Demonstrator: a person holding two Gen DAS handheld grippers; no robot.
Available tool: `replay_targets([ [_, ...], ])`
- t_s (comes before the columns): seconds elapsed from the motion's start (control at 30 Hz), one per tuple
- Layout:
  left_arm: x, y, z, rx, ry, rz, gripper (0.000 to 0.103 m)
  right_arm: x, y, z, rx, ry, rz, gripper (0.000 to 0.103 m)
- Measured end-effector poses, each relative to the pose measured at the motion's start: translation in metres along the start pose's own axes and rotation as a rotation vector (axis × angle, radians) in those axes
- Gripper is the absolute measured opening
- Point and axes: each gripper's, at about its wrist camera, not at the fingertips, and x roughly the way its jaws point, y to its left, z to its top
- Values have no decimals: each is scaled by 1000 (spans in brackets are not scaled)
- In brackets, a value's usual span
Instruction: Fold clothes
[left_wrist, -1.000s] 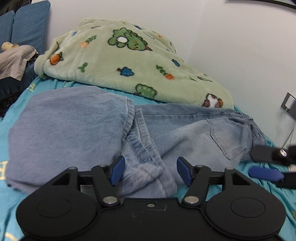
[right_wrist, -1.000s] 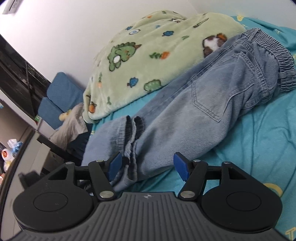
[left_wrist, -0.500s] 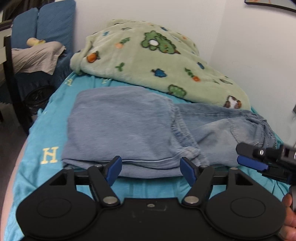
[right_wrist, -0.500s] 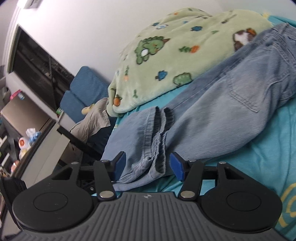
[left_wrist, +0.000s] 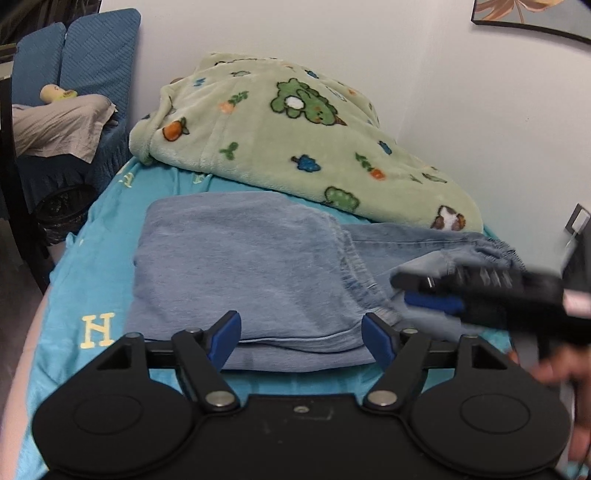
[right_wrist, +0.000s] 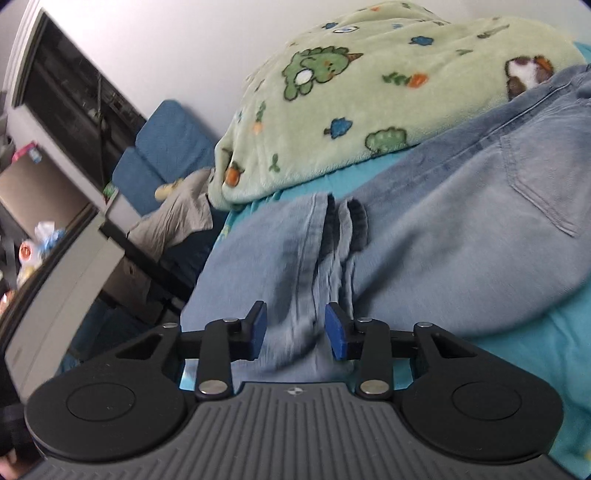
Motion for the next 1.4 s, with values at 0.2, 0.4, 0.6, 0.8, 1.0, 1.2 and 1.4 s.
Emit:
replay_targets([
  [0.2,10,31,-3,-100,20,-19,69,54,-1,23,-85,64,-55,46],
  [0.4,0,42,4,-166,-3,-65,69,77,2,33,-64,62,14,47],
  [0.6,-5,58,5,-264,-6,-93,69,110,17,39,-139,115,-89,51],
  [0.8,-8,60,7,-294,-13,-103,69,127,14,38,-108,203,-202,51],
  [1.0,-10,65,8,-331,-18,-131,69,127,25,29,-180,247,-227,59],
  [1.2,-9,63,6,-296,-11,-101,69,125,57,20,-314,205,-361,11],
  [1.4,-11,63,5,-290,-24,-101,69,90,77,52,-328,53,-368,5],
])
